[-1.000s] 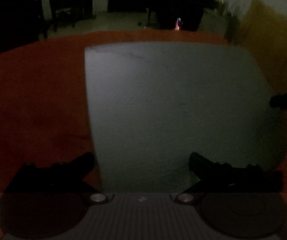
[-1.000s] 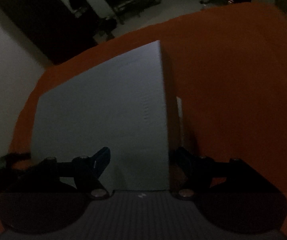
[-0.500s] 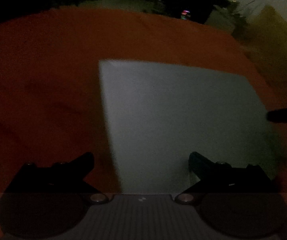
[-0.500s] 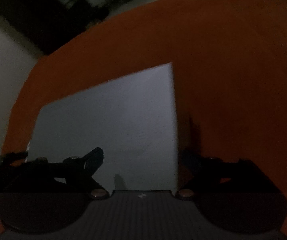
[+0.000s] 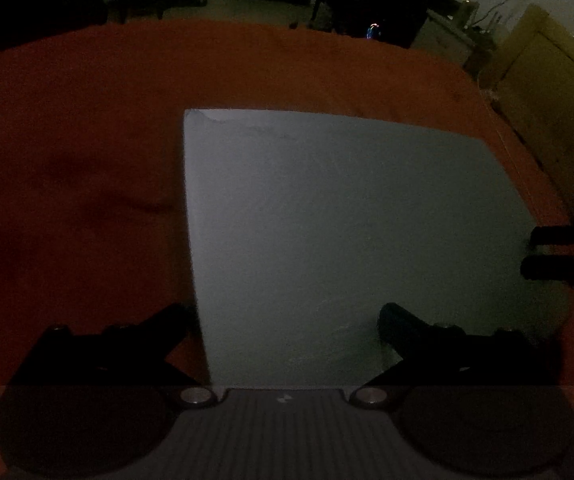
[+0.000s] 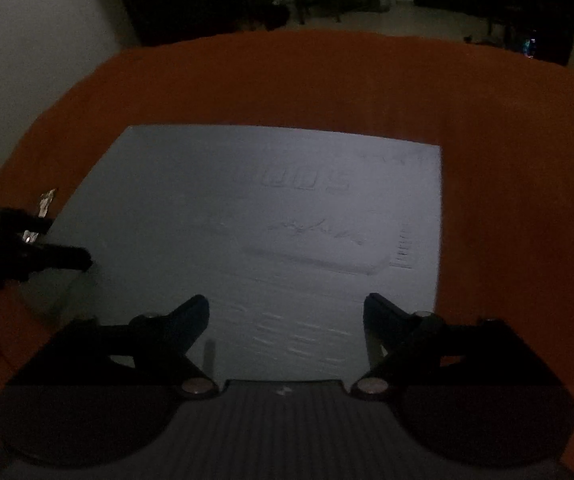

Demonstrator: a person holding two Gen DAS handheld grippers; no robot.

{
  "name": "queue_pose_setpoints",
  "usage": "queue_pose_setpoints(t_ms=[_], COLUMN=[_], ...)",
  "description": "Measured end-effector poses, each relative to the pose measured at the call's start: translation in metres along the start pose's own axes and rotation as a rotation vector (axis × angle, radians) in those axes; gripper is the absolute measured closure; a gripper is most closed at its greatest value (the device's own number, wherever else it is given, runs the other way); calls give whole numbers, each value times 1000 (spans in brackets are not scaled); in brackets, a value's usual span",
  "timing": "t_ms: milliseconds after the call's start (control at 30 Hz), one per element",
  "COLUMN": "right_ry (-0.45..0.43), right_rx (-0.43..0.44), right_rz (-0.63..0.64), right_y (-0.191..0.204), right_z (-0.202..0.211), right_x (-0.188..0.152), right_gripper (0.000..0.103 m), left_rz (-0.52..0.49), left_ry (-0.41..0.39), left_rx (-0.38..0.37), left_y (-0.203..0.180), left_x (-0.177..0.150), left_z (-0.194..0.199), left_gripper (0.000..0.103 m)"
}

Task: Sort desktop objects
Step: 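Lower the white lid onto the box rim with both tools, then open both tools and pull them back from the closed box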

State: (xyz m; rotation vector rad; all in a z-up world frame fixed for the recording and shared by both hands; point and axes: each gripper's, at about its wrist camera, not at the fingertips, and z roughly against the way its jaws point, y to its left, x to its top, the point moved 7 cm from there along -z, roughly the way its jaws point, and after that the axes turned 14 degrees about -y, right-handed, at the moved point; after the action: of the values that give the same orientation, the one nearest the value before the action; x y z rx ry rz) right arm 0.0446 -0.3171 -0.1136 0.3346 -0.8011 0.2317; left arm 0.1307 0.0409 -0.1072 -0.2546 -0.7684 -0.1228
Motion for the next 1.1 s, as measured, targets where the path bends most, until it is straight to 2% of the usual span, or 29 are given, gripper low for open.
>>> queue_pose_setpoints(t_ms=[133,200,300,367,400,467,533,600,733,833,933,1000,1100], right_ry=[1,3,2,-7,-9,-13,-26,-62,-194,-283,-371,-390,-448], right_rx=[-7,-18,-15,-4,2,24,54,17,-36,-156,-223,-272,-291], right_rz=[3,72,225,282,288,265,245,212,213,208,187,147,-3], right_y=[13,18,35,45,52,65,76,84,116,133,143,147,145], right_z=[0,1,13,36,45,69,97,128,167,179,187,188,186], right_x=[-4,14,40,62,73,93,106,115,108,95,73,58,45], right_gripper=[15,16,15,11,7,4,0,0,0,0,0,0,0], left_rz=[-34,-107,-138,-83,-38,-15,-24,-32,-59,-11,45,75,102], left_ry=[51,82,72,65,60,30,1,-39,-76,-113,-178,-220,-290], left_rx=[-20,-12,-50,-56,-67,-71,-11,44,46,28,37,79,148], left_y=[1,-15,-27,-32,-35,-44,-54,-65,-93,-109,-112,-110,-108], left_x=[6,27,60,79,87,94,97,93,64,40,24,15,0], left_z=[0,-3,29,52,66,89,110,129,156,167,170,170,165], left_gripper=[1,1,1,1,1,1,1,1,1,1,1,1,1])
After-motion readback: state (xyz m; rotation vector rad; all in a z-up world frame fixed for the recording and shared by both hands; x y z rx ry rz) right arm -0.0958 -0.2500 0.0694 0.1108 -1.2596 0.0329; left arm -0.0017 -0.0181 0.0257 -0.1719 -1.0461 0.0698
